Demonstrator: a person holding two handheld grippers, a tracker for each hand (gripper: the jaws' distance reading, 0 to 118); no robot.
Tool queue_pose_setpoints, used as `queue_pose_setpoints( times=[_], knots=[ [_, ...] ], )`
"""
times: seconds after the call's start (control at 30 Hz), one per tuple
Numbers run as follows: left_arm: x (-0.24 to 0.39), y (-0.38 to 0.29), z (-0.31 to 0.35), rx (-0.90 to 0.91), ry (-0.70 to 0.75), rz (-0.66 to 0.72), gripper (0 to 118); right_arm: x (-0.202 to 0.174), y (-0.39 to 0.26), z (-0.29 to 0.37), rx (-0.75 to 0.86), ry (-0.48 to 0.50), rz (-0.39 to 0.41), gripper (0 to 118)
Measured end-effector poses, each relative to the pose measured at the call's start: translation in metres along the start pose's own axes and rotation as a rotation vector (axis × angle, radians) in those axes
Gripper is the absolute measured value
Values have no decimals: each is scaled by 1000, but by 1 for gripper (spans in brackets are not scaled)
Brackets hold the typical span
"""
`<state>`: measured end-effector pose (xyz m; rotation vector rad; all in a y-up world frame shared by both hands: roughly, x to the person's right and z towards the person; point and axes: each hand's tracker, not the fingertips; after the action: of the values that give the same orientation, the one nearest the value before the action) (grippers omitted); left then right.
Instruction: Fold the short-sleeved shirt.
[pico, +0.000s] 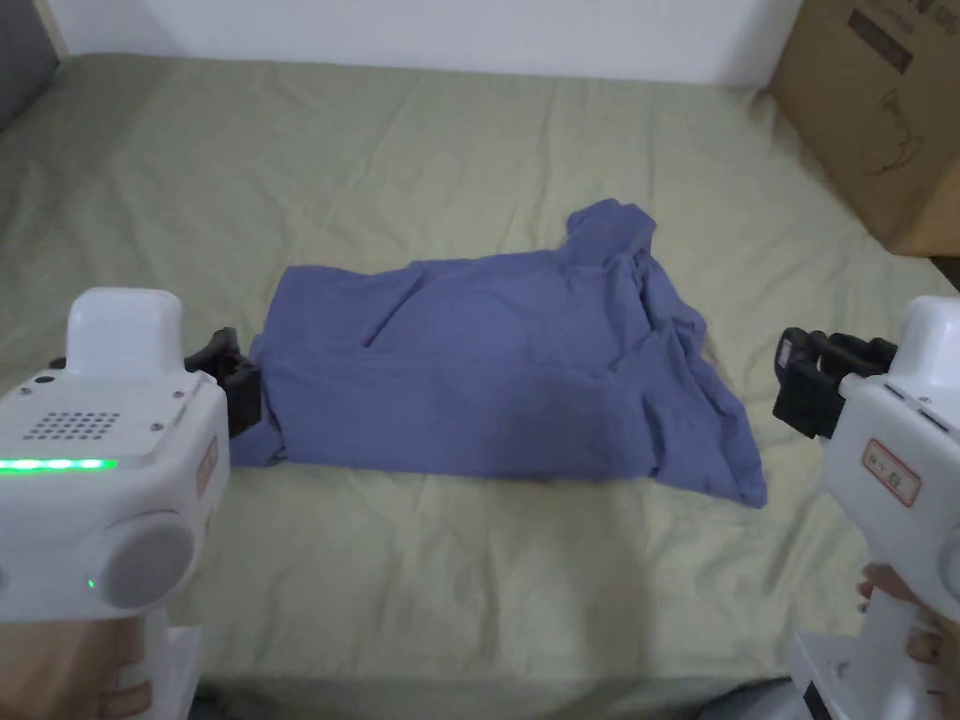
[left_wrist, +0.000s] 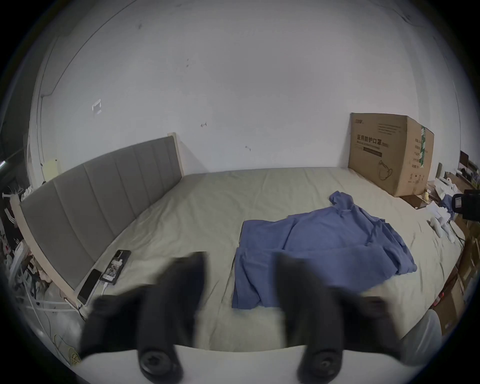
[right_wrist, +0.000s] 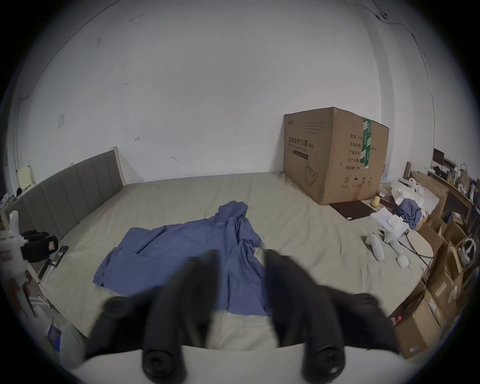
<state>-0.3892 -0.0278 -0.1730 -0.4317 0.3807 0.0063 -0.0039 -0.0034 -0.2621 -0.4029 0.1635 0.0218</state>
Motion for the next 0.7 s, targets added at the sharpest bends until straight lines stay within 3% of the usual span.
queue_pose_setpoints(
  times=[0.07, 0.13, 0.33, 0.5, 0.53, 0.6, 0.63, 0.7],
  knots=[
    [-3, -5, 7, 16, -20, 37, 4, -1, -3, 6, -1, 0, -12, 11],
    [-9, -8, 11, 16, -74, 117, 0, -1, -4, 10, -11, 32, -44, 0],
    [-16, -14, 4, -25, -96, 154, 0, -7, -7, 14, -22, 56, -74, 0],
    [-12, -5, -15, -151, -111, 156, 1, -18, -12, 12, -39, 76, -35, 0],
    [-15, -3, -26, -178, -102, 166, 13, -20, -13, 12, -45, 80, -25, 0],
    [-23, 2, -50, -250, -117, 196, 84, -22, -15, 11, -52, 87, -17, 0],
    [-28, 3, -71, -318, -128, 207, 111, -23, -15, 9, -61, 90, -8, 0],
    [-37, 2, -99, -392, -135, 250, 115, -24, -16, 6, -71, 79, 7, 0]
  ],
)
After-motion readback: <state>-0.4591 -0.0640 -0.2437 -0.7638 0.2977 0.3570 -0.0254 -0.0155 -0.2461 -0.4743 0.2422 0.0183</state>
